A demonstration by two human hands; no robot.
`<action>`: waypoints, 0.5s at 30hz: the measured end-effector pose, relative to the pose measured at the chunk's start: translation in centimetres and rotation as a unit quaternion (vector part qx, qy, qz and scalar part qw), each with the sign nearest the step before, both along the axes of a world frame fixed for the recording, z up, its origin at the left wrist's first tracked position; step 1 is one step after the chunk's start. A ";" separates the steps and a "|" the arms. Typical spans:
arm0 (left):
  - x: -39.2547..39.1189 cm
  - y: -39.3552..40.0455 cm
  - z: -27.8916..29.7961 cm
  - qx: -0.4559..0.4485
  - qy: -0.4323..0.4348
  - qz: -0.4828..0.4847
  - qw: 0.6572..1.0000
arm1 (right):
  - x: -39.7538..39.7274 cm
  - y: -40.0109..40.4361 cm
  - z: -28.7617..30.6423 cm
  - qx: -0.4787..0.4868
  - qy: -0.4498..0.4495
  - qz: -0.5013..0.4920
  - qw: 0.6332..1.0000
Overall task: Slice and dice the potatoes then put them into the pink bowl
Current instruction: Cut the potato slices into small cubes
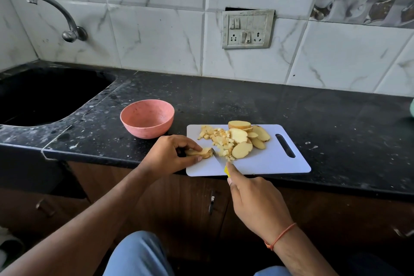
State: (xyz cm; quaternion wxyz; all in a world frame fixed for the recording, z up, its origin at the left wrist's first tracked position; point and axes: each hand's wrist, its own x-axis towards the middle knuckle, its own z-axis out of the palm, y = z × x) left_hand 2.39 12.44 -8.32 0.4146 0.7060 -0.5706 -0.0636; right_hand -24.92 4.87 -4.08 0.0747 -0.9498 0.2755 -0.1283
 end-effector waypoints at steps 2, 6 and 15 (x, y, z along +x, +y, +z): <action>-0.1 0.1 0.0 -0.006 0.009 -0.002 1.000 | 0.3 0.2 -0.2 0.003 0.001 0.002 1.000; -0.2 0.1 -0.1 -0.005 0.042 0.004 0.999 | 1.1 0.0 -0.6 0.004 -0.008 0.006 1.000; -0.1 -0.3 0.3 0.031 0.114 0.021 0.993 | 1.2 -0.4 -0.2 0.012 -0.046 -0.010 0.999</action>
